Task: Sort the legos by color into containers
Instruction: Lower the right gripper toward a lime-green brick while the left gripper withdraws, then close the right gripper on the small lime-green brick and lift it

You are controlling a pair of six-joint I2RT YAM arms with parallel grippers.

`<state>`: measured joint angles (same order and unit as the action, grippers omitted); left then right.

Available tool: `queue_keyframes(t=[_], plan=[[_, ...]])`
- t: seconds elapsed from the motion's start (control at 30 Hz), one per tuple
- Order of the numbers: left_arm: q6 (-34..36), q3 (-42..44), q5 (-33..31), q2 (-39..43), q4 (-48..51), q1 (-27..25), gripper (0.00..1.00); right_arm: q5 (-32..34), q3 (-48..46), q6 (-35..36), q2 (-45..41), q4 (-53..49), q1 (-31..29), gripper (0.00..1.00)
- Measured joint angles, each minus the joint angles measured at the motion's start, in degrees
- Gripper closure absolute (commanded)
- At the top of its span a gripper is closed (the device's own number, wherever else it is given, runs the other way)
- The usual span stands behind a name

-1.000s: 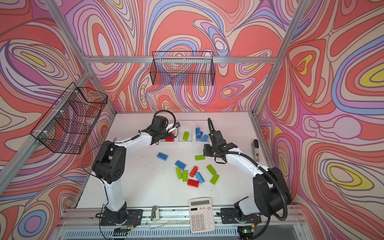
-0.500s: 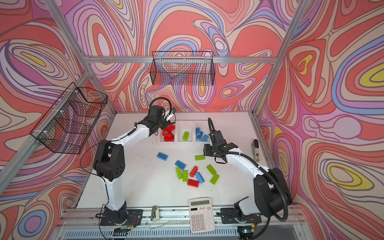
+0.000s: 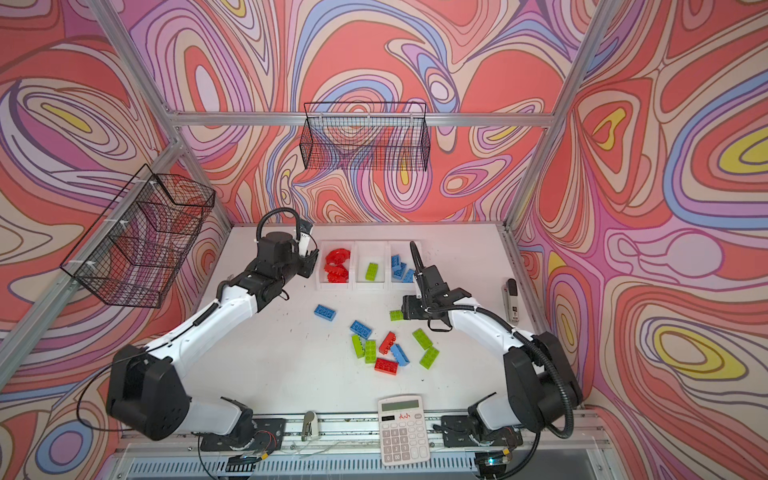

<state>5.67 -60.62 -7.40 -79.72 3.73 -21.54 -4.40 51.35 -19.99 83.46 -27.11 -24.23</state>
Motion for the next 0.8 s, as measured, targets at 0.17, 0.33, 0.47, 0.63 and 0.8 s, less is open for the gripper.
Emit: queue_keyframes(t=[0.17, 0.33, 0.47, 0.63, 0.8], plan=[[-9.51, 7.76, 0.13, 3.89, 0.44, 0.0, 0.44, 1.97, 1.33, -0.87, 4.74, -0.48, -1.68, 0.18], [-14.86, 11.58, -0.24, 7.13, 0.83, 0.0, 0.43, 5.73, 5.01, -2.27, 10.29, -0.81, -5.4, 0.14], [-17.2, 13.9, -0.79, 9.46, 0.85, 0.0, 0.42, 7.65, 7.69, -3.3, 13.4, -0.83, -7.41, 0.12], [-18.45, 14.56, -1.03, 9.86, 0.85, 0.0, 0.43, 9.64, 10.38, -4.11, 16.57, -1.14, -7.61, 0.12], [-18.8, 14.56, -0.98, 9.88, 0.83, 0.0, 0.43, 9.92, 11.06, -4.52, 19.39, -1.05, -7.61, 0.13]])
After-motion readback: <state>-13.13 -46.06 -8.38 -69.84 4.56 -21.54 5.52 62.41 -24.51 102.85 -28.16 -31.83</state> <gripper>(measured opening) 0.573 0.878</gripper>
